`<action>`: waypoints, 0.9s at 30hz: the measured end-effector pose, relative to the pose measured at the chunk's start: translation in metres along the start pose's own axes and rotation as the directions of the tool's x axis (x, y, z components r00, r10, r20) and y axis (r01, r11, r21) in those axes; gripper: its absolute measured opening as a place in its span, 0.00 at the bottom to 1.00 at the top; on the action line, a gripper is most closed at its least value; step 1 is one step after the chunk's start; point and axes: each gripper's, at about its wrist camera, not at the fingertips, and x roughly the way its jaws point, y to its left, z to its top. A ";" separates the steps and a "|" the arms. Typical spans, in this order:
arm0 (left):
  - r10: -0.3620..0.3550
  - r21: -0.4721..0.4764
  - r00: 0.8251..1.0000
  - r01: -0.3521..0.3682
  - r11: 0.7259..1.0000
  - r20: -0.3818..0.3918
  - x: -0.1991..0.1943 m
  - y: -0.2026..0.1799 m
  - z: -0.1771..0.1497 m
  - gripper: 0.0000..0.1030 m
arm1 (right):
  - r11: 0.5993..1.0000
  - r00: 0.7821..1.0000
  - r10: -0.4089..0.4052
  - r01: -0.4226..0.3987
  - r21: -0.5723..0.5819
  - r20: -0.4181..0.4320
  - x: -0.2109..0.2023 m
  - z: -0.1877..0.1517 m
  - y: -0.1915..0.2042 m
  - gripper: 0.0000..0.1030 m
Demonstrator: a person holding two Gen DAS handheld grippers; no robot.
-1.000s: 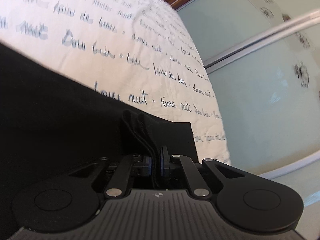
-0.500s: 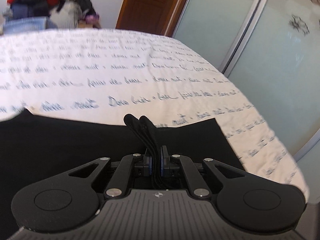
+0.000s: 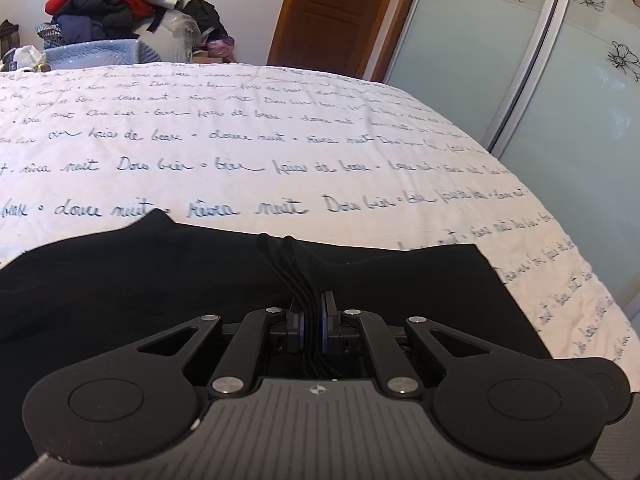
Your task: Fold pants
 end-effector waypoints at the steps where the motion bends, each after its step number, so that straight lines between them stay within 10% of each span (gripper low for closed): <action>1: 0.004 0.000 1.000 -0.004 1.000 -0.004 0.001 0.003 0.000 0.11 | 1.000 1.000 0.004 -0.004 0.002 -0.003 0.004 0.002 -0.003 0.16; 21: 0.044 -0.003 0.999 -0.044 0.999 -0.003 0.004 0.015 -0.013 0.12 | 0.998 0.997 0.064 -0.063 0.020 -0.051 0.018 0.004 0.003 0.19; 27: 0.116 -0.014 0.993 -0.116 0.993 0.012 -0.010 0.029 -0.012 0.29 | 0.994 0.989 0.113 -0.112 0.017 -0.096 0.018 0.011 0.001 0.29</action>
